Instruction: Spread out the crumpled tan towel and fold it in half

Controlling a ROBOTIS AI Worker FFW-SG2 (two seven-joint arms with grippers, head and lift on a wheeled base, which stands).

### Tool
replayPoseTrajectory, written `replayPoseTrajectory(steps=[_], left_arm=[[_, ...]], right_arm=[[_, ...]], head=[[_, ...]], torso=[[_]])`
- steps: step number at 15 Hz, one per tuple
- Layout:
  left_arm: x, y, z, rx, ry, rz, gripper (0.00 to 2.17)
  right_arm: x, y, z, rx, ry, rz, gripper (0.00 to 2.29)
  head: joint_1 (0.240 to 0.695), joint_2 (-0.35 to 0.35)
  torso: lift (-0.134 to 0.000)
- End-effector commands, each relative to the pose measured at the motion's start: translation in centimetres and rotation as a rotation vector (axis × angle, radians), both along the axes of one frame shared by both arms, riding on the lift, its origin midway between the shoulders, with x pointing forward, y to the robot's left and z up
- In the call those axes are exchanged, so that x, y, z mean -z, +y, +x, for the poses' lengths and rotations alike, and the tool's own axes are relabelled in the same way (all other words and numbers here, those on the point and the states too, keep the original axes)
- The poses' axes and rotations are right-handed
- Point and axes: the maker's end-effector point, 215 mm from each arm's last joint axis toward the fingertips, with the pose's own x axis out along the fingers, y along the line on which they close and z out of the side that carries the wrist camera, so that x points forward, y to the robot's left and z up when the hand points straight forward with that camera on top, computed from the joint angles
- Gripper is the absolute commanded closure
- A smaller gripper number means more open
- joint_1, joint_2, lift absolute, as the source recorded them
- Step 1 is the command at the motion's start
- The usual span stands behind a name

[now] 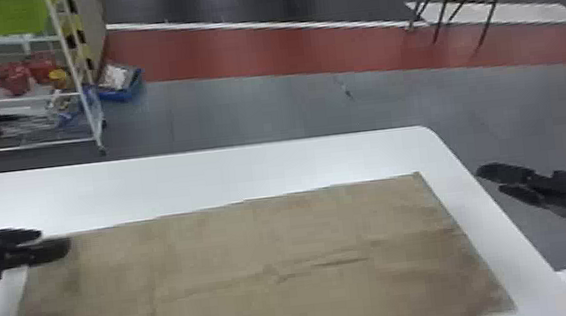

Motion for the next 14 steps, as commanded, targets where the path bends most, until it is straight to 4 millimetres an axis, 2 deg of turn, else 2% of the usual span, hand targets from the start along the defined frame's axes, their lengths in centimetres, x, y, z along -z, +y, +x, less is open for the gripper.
replayPoseTrajectory(steps=[1,2,4,5,6,7,10,14], left_arm=[[-0.1,0.0,-0.2,0.009,0.002,-0.010,0.74],[-0.1,-0.1,-0.2,0.011,0.003,-0.013,0.83],[-0.1,-0.1,-0.2,0.015,0.003,-0.009,0.84],[-0.2,0.0,-0.2,0.022,-0.003,-0.004,1.04],[-0.3,0.0,-0.3,0.023,-0.002,-0.006,1.46],[-0.4,-0.2,-0.5,0.038,-0.002,-0.014,1.55],[-0.6,0.1,-1.3,0.036,-0.014,-0.016,1.55],[-1.0,0.5,-2.6,0.042,-0.027,-0.006,1.55]], right_arm=[[0.2,0.1,0.4,-0.003,0.002,-0.008,0.09],[0.2,0.1,0.6,-0.005,0.002,-0.012,0.09],[0.5,0.1,0.9,-0.007,0.009,-0.024,0.09],[0.2,0.2,1.3,-0.008,0.004,-0.022,0.09],[0.1,0.3,1.6,-0.009,0.002,-0.021,0.09],[-0.1,0.4,2.0,-0.011,0.000,-0.024,0.09],[0.0,0.1,3.8,-0.006,0.003,-0.052,0.09],[1.5,0.5,8.5,-0.040,-0.023,-0.139,0.13]], head=[[0.695,-0.218],[0.695,-0.218],[0.695,-0.218],[0.695,-0.218],[0.695,-0.218],[0.695,-0.217],[0.695,-0.217],[0.695,-0.207]], torso=[[-0.121],[-0.121],[-0.121],[-0.121],[-0.121],[-0.121],[-0.121],[-0.121]])
